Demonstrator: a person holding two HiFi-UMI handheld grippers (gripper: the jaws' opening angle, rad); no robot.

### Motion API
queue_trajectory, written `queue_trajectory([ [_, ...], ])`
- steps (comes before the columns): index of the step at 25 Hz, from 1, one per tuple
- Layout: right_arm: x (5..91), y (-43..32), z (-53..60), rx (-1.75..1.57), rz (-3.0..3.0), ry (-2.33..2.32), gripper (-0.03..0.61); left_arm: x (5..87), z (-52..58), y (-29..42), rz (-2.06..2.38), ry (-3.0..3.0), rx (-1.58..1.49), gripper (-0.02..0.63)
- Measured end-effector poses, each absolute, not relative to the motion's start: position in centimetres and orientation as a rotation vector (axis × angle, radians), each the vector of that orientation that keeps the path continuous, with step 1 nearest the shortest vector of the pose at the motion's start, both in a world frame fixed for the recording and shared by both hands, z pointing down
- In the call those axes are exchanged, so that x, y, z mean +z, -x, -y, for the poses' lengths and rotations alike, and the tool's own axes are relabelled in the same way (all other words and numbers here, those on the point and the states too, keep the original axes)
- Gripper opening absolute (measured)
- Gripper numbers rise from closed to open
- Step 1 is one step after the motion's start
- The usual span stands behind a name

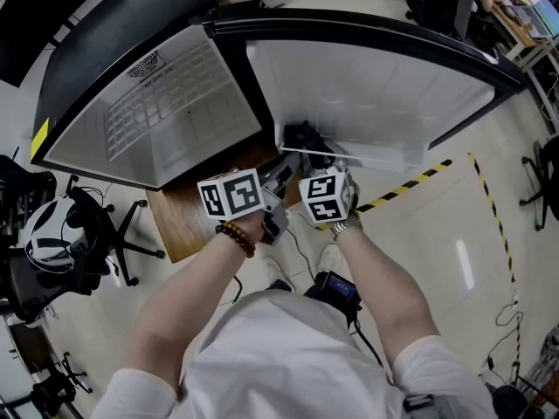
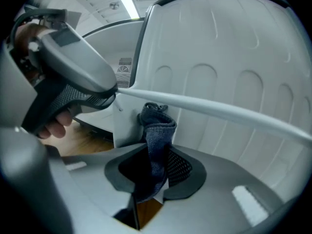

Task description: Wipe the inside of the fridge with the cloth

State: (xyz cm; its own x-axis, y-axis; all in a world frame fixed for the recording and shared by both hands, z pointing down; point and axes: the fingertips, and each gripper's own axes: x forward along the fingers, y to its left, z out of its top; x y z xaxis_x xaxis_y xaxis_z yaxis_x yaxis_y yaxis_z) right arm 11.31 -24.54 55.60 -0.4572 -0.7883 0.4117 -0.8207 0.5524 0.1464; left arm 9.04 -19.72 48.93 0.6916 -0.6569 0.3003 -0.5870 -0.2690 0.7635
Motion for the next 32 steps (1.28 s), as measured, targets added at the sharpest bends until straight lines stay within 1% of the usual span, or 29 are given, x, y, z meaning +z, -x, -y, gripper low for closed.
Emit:
queue_trajectory([
  [16, 55.8, -20.3, 24.2, 0.147, 2.209, -1.486, 0.092, 49.1, 19.6, -8.9, 0.983, -1.943, -0.132, 0.018],
  [32, 55.9, -29.2, 23.9, 0.192, 2.018, -1.655, 0.091, 49.4, 19.5, -8.9, 1.008, -1.932, -0.145, 0.014],
])
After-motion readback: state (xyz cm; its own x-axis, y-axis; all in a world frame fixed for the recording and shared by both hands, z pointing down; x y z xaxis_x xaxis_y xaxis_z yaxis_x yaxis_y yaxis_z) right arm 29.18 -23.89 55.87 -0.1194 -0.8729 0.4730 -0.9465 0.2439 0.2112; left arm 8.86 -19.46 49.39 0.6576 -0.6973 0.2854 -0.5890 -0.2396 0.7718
